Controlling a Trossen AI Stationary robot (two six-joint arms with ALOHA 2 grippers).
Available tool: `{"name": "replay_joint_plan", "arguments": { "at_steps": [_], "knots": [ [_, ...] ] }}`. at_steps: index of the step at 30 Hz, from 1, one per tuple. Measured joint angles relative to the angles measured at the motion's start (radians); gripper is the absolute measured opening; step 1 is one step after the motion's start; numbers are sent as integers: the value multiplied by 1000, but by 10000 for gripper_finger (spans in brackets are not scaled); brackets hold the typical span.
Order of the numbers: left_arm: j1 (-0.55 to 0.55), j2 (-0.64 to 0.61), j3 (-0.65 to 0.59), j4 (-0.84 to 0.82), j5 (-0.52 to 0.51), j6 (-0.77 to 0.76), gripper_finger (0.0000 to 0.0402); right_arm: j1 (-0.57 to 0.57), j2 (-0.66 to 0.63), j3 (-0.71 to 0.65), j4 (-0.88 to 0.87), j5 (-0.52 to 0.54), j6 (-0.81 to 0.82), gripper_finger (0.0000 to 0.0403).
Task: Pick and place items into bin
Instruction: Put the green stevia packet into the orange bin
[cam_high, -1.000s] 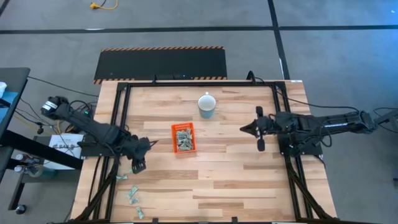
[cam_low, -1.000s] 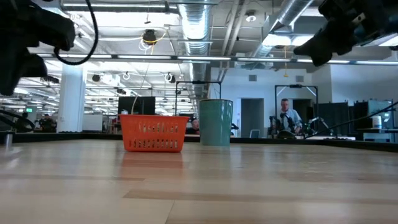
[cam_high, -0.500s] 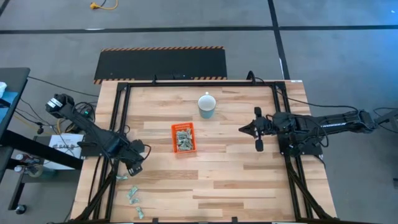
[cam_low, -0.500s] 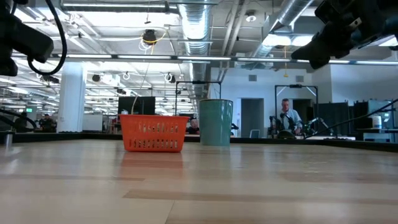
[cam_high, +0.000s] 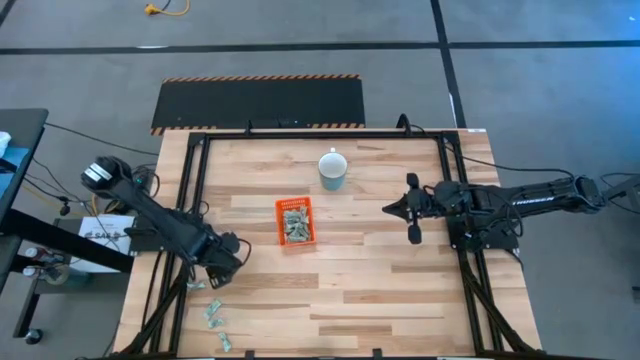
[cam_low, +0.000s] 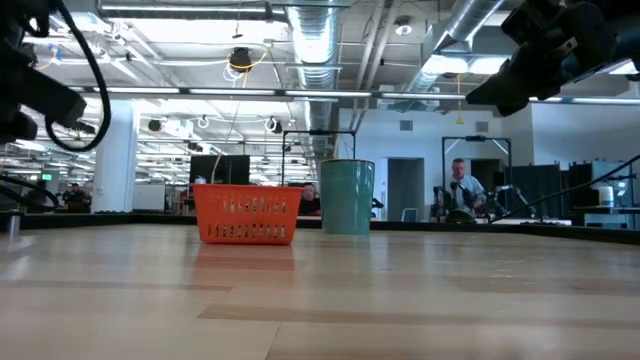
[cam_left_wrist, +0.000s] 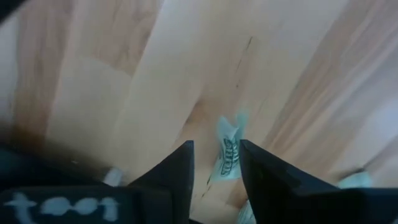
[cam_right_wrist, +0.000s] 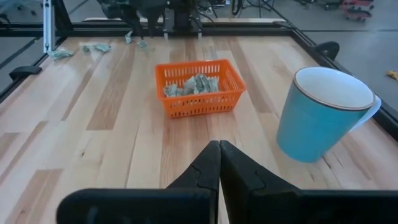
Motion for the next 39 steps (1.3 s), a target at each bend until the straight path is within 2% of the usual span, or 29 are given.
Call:
{"name": "replay_joint_plan", "arguments": {
  "at_steps": [5, 10, 15, 24, 27, 29, 35, 39],
  "knots": [
    [0, 58, 0, 5, 33, 8, 154, 0, 0, 0, 0, 0, 0, 2],
    [0, 93, 0, 37, 38, 11, 176, 0, 0, 0, 0, 0, 0, 2],
    [0, 152, 0, 90, 37, 62, 181, 0, 0, 0, 0, 0, 0, 2],
    [1, 252, 9, 89, 39, 149, 180, 0, 0, 0, -4, 0, 0, 2],
    [1, 254, 14, 83, 39, 182, 163, 0, 0, 0, -7, 0, 0, 2],
    [0, 257, 28, 71, 38, 194, 137, 0, 0, 0, -8, 0, 1, 2],
    [6, 260, 51, 53, 28, 205, 23, 0, 0, 0, -9, 0, 2, 2],
    [15, 261, 81, 12, -8, 205, 8, 0, 0, 0, -9, 0, 1, 2]
  ]
}}
